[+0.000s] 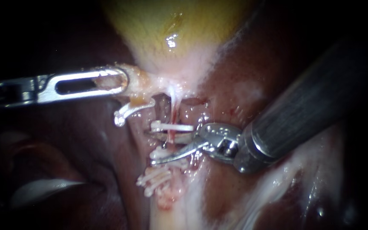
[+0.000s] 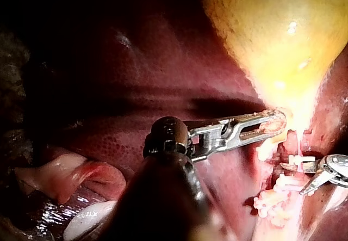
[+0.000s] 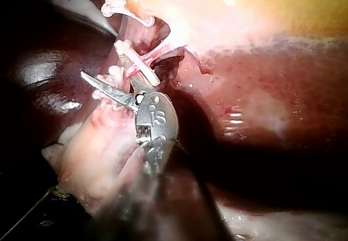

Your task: Go to the cutting position right tube

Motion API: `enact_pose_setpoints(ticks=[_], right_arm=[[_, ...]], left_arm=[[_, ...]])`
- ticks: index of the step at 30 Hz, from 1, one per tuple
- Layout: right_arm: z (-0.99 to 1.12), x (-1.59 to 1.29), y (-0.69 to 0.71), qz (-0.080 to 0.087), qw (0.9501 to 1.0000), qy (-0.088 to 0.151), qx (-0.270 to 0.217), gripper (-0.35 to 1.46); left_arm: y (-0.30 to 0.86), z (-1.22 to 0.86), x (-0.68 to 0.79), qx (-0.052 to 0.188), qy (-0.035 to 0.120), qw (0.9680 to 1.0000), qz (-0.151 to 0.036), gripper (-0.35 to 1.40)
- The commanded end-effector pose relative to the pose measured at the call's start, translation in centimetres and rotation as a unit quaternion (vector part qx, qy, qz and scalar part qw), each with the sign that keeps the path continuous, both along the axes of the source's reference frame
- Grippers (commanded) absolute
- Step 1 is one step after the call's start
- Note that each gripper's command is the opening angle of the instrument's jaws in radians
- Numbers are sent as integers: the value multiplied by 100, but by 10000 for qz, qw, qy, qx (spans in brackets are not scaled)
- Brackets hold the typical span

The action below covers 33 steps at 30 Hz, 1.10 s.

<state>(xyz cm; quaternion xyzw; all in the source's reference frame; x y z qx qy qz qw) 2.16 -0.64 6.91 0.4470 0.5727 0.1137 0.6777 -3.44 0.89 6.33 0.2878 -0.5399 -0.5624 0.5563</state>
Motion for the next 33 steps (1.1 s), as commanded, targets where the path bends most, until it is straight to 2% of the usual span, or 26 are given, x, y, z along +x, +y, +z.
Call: enact_pose_setpoints(ticks=[1,15,33], right_arm=[[0,0,0,-1,10000,-1,-6,142],[-1,1,0,-4,10000,3,-6,142],[0,14,0,75,9999,92,26,142]], left_arm=[[0,0,0,0,-2,10000,1,-35],[0,0,0,0,-2,10000,1,-35],[0,0,0,0,-1,10000,1,-35]])
